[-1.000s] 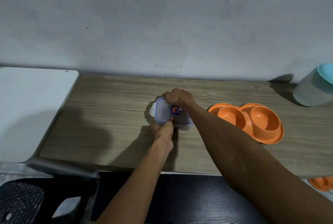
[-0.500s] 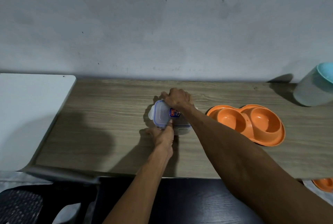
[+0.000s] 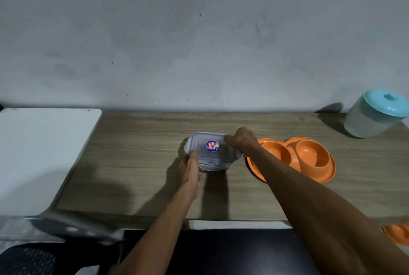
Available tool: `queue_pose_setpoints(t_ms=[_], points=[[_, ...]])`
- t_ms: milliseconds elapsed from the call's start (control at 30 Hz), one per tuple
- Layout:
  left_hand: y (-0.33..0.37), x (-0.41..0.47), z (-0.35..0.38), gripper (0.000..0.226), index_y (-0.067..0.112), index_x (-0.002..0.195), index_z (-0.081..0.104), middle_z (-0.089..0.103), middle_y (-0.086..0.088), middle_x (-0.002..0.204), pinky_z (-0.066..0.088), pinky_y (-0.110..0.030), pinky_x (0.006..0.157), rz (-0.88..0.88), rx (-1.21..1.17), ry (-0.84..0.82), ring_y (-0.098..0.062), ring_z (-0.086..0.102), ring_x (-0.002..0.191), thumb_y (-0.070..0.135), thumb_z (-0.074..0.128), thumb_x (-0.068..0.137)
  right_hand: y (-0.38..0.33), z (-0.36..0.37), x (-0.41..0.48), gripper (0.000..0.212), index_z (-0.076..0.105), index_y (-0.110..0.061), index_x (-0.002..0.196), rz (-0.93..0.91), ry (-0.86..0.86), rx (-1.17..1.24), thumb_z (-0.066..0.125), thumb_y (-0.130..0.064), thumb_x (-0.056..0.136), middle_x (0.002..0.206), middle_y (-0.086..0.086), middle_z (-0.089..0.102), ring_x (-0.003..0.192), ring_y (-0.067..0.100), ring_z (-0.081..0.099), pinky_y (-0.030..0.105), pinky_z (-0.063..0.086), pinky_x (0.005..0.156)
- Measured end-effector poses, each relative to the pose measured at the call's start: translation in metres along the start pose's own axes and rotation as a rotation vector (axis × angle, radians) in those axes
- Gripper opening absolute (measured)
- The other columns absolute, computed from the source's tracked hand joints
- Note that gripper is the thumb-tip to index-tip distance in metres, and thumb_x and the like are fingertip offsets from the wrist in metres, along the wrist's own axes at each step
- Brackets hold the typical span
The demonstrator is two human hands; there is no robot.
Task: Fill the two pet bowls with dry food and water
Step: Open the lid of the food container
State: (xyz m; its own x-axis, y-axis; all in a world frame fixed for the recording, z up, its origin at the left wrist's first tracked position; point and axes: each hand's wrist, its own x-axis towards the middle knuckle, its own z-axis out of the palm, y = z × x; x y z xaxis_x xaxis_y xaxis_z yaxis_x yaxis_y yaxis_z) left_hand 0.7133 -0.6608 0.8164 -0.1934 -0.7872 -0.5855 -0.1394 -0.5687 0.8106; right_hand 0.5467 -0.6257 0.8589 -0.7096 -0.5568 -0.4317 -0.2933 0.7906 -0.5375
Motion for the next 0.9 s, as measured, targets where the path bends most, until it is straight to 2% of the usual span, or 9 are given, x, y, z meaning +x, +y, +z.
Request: queue_pose_setpoints(t_ms=[133,233,333,433,500,567,633,767,900], points=[[0.002,-0.006,0.002,0.030,0.016,0.115,0.057,0.054,-0.008,0.101,0.041,-0.027,0.058,0.005,0.025,-0.031,-0.013,0.047,0.068,0.040,0.046,0.100,-0.001,-0.005,-0.002,0.038,0.069,0.003,0.103,0.008,0.049,0.044,0.067,-0.029,0.081,0.107,0.021,0.068,0.097,0.034,0.064,0.031,0.044,0.071],[0.001,-0.005,0.002,0.037,0.017,0.121,0.054,0.055,-0.010,0.115,0.042,-0.027,0.060,0.020,0.029,-0.031,-0.019,0.052,0.079,0.045,0.041,0.101,-0.005,-0.012,0.000,0.021,0.063,0.000,0.080,0.051,0.027,0.199,0.074,-0.018,0.078,0.078,0.014,0.058,0.070,0.027,0.055,0.029,0.040,0.059],[0.002,-0.002,0.002,0.062,0.012,0.142,0.045,0.050,-0.014,0.141,0.044,-0.029,0.070,-0.006,0.051,-0.052,-0.029,0.053,0.108,0.055,0.030,0.100,-0.009,-0.019,0.004,0.025,0.053,-0.005,0.066,0.109,-0.065,0.432,0.071,-0.006,0.083,0.062,0.013,0.048,0.051,0.022,0.044,0.029,0.039,0.048],[0.007,0.002,0.001,0.065,0.008,0.143,0.045,0.043,-0.025,0.148,0.043,-0.027,0.066,-0.014,0.036,-0.030,-0.027,0.057,0.098,0.052,0.022,0.102,-0.016,-0.026,0.007,0.024,0.054,-0.007,0.070,0.115,-0.149,0.632,0.065,-0.001,0.090,0.058,0.011,0.051,0.053,0.022,0.049,0.034,0.048,0.053],[0.010,0.002,-0.001,0.065,0.005,0.142,0.047,0.050,-0.027,0.141,0.047,-0.032,0.070,-0.001,0.041,-0.043,-0.029,0.057,0.092,0.050,0.021,0.103,-0.021,-0.030,0.013,0.023,0.055,-0.009,0.072,0.101,-0.187,0.703,0.060,0.000,0.093,0.050,0.006,0.058,0.056,0.019,0.052,0.033,0.048,0.054],[0.010,0.000,-0.004,0.052,0.007,0.126,0.056,0.064,-0.017,0.100,0.046,-0.030,0.066,0.023,0.079,-0.060,-0.024,0.055,0.078,0.045,0.030,0.104,-0.025,-0.033,0.025,0.021,0.058,-0.009,0.074,0.107,-0.168,0.819,0.060,0.001,0.092,0.062,0.008,0.063,0.060,0.020,0.055,0.035,0.049,0.057],[0.009,0.001,-0.006,0.026,0.013,0.105,0.060,0.049,-0.003,0.070,0.038,-0.027,0.055,0.077,0.129,-0.044,-0.013,0.042,0.060,0.034,0.046,0.102,-0.027,-0.036,0.040,0.019,0.058,-0.009,0.075,0.131,-0.085,0.904,0.064,0.001,0.090,0.073,0.010,0.060,0.062,0.021,0.056,0.038,0.050,0.056],[0.006,0.004,-0.012,0.011,0.021,0.098,0.061,0.053,0.003,0.072,0.041,-0.025,0.055,0.135,0.226,-0.055,-0.010,0.046,0.061,0.025,0.051,0.101,-0.023,-0.041,0.066,0.019,0.053,-0.010,0.077,0.137,0.023,0.947,0.063,-0.003,0.093,0.077,0.010,0.057,0.066,0.021,0.056,0.038,0.052,0.055],[0.005,0.011,-0.011,0.018,0.015,0.109,0.066,0.057,0.001,0.076,0.044,-0.027,0.060,0.149,0.221,-0.036,-0.010,0.049,0.065,0.025,0.053,0.100,-0.008,-0.033,0.091,0.020,0.053,-0.017,0.079,0.097,-0.010,0.860,0.053,-0.005,0.095,0.094,0.008,0.058,0.072,0.017,0.059,0.033,0.056,0.072]])
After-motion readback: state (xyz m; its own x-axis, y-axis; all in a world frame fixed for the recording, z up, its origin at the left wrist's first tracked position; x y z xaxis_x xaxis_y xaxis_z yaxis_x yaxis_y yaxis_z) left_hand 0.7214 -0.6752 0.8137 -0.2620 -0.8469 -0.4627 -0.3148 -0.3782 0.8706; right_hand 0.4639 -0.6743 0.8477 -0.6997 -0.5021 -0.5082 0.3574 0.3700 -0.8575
